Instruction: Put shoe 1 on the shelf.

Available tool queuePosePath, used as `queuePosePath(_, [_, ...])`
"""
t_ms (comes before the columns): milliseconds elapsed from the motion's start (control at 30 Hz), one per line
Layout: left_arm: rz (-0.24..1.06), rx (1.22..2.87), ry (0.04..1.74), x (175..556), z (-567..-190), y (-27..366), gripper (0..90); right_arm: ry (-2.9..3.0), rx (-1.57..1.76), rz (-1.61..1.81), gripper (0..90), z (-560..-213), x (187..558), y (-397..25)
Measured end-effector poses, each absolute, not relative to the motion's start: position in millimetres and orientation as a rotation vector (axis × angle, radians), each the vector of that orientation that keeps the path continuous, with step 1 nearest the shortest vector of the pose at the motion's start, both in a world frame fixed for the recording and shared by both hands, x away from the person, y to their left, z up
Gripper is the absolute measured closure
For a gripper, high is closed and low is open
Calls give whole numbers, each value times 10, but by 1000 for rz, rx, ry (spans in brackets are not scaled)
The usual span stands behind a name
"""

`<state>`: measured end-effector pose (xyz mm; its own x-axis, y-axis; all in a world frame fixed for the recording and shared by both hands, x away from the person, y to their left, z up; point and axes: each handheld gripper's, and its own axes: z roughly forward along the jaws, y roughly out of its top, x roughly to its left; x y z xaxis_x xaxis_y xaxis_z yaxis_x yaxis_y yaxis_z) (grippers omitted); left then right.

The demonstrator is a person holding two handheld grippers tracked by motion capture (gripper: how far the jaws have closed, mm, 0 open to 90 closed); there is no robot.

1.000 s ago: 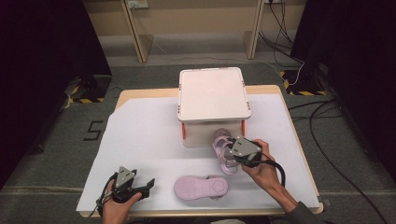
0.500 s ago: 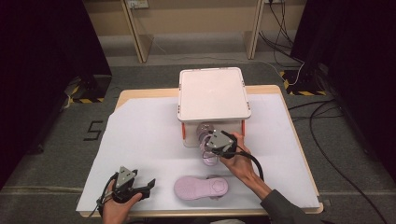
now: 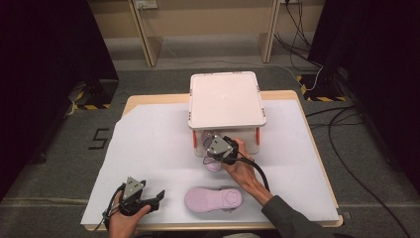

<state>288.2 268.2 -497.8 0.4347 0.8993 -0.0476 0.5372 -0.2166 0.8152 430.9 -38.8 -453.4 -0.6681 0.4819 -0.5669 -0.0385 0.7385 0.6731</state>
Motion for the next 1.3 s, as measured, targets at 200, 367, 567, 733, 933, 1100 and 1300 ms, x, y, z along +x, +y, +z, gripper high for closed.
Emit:
queuePosePath(200, [570, 1892, 1216, 2884, -4982, 2674, 183, 2145, 335, 823, 777, -4587, 4424, -333])
queuePosePath(367, [573, 1888, 1216, 2882, -4979, 2681, 182, 2157, 375, 812, 643, -4606, 4483, -307])
queuePosePath(567, [574, 1891, 1213, 2880, -4980, 2669, 182, 2168, 411, 869, 496, -4476, 4409, -369])
queuePosePath(733, [574, 1892, 1214, 2883, -4983, 2671, 182, 2199, 420, 955, 442, -4365, 4249, -431])
queuePosePath(933, [575, 1892, 1210, 2879, -4979, 2668, 182, 2304, 456, 1112, 409, -4351, 4115, -547])
queuePosePath(1100, [569, 1894, 1207, 2879, -4980, 2658, 182, 2325, 516, 1117, 310, -4418, 4044, -615])
queuePosePath(1300, [567, 1887, 1203, 2879, -4978, 2667, 182, 2429, 529, 1042, 295, -4570, 4055, -630])
